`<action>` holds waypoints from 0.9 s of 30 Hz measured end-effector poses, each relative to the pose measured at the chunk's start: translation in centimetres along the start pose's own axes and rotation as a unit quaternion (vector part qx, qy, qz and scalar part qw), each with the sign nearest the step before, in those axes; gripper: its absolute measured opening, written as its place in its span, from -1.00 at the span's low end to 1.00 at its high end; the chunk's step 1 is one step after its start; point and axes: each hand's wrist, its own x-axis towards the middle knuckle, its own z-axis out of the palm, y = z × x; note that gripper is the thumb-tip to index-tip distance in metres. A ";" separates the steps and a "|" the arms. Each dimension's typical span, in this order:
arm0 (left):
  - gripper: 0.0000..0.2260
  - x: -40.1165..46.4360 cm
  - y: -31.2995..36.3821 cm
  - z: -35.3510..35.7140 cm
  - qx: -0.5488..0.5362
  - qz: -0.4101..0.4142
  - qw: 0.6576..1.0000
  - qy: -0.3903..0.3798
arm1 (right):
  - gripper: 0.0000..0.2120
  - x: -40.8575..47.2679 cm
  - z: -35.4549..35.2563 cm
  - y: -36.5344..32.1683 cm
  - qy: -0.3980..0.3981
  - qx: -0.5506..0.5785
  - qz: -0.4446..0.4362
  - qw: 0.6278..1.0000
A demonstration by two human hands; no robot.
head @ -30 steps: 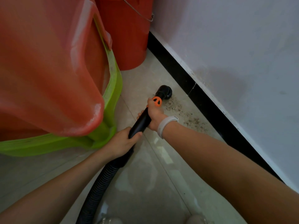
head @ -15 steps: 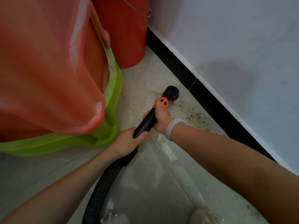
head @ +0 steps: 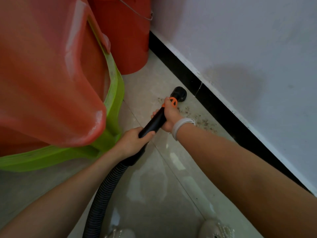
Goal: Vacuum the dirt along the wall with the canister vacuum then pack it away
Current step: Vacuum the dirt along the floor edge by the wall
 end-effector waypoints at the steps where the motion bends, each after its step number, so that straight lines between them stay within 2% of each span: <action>1: -0.69 -0.2 -0.2 0.0 -0.002 -0.001 1.000 -0.005 | -0.67 -0.2 -0.3 0.4 0.003 0.005 0.000 1.000; 4: -0.71 -1.1 -1.0 0.7 -0.001 -0.007 1.000 -0.011 | -0.69 -0.5 -1.5 1.4 -0.011 0.014 0.012 1.000; 8: -0.74 -2.1 -1.5 1.0 0.051 -0.008 0.999 -0.005 | -0.79 -0.5 -2.6 1.9 -0.016 -0.002 0.011 1.000; 11: -0.74 -2.6 -1.7 0.9 0.075 -0.015 0.997 -0.007 | -0.74 -0.5 -2.6 1.5 -0.004 -0.006 0.009 1.000; 13: -0.71 -3.1 -1.9 1.1 0.085 -0.024 0.996 -0.008 | -0.71 -0.3 -2.6 1.3 0.004 -0.021 0.012 1.000; 15: -0.64 -3.6 -2.1 1.2 0.091 -0.028 0.995 -0.001 | -0.78 -0.2 -2.7 1.4 -0.003 -0.032 0.016 0.999; 22: -0.72 -4.5 -2.7 0.8 0.087 -0.028 0.996 -0.014 | -0.80 0.0 -1.3 2.9 -0.034 -0.032 -0.006 0.999; 27: -0.74 -4.9 -3.1 -0.2 0.032 -0.037 0.999 0.001 | -0.80 -0.1 1.3 3.1 -0.052 -0.054 -0.042 0.996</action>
